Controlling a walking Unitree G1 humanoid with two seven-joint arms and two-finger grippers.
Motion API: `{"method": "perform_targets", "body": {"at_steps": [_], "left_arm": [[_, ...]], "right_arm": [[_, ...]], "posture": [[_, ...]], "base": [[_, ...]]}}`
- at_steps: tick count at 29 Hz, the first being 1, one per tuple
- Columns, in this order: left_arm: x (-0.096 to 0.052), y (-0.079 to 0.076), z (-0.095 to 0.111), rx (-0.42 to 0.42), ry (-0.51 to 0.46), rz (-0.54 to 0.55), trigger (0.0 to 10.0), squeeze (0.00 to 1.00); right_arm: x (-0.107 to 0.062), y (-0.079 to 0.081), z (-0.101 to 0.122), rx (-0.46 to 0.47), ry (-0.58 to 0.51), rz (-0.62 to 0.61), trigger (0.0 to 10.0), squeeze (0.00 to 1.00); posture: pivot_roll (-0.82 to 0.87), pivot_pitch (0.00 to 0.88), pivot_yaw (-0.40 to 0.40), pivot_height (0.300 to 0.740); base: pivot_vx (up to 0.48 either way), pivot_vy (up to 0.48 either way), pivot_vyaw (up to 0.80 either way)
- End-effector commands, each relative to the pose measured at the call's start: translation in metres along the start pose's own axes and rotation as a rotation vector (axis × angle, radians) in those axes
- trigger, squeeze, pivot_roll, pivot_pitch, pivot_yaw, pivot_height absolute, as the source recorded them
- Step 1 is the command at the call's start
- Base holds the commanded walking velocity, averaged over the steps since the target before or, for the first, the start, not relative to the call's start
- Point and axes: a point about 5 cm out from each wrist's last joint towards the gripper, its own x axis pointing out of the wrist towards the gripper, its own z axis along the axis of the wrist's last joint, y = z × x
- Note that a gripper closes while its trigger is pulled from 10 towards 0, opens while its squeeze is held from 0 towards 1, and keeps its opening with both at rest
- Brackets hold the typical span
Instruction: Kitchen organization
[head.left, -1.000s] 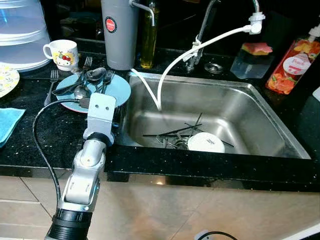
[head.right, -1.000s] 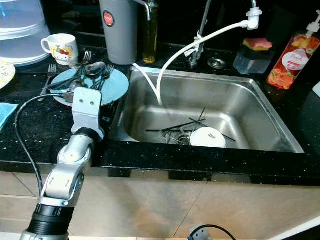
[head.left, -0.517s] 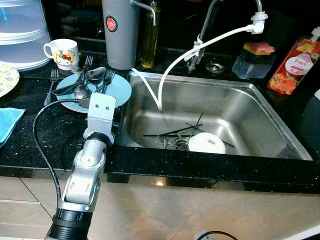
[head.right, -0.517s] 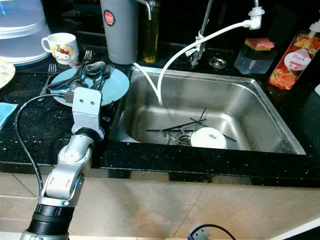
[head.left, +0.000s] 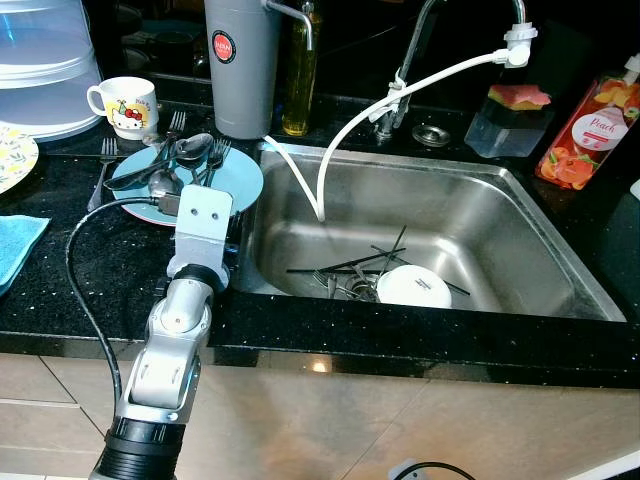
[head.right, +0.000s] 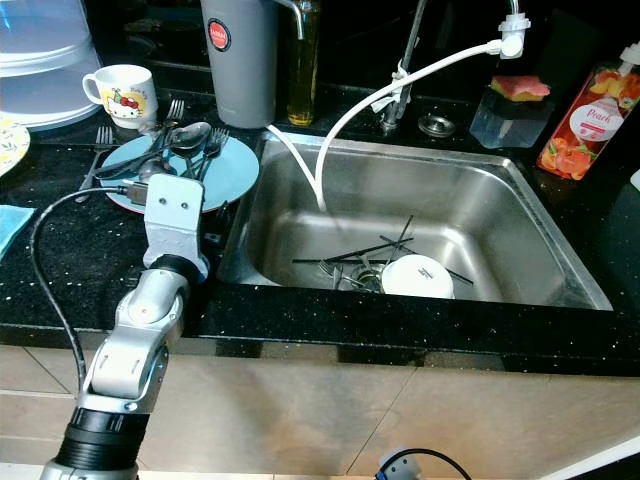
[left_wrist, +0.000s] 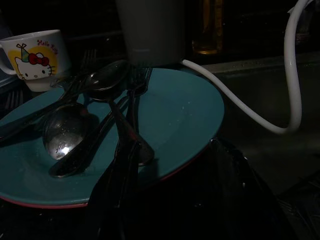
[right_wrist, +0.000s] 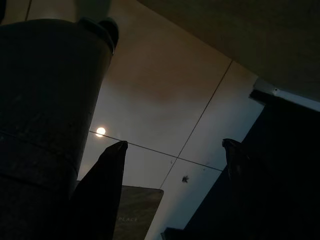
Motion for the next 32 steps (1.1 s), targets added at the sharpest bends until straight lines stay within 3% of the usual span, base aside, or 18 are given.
{"method": "perform_targets", "body": {"at_steps": [1, 32], "left_arm": [[-0.0008, -0.0064, -0.0016, -0.014, 0.013, -0.018, 10.0, 0.0], [0.0003, -0.0117, -0.0009, -0.017, 0.002, -0.034, 10.0, 0.0]], "right_arm": [[-0.0001, -0.0018, -0.0019, 0.0, 0.01, -0.002, 10.0, 0.0], [-0.0002, -0.0018, -0.0023, -0.002, 0.008, -0.009, 10.0, 0.0]], "posture": [[0.26, 0.05, -0.104, 0.74], [0.25, 0.021, -0.1, 0.74]], "base": [[0.0, 0.0, 0.0], [0.0, 0.0, 0.0]]}}
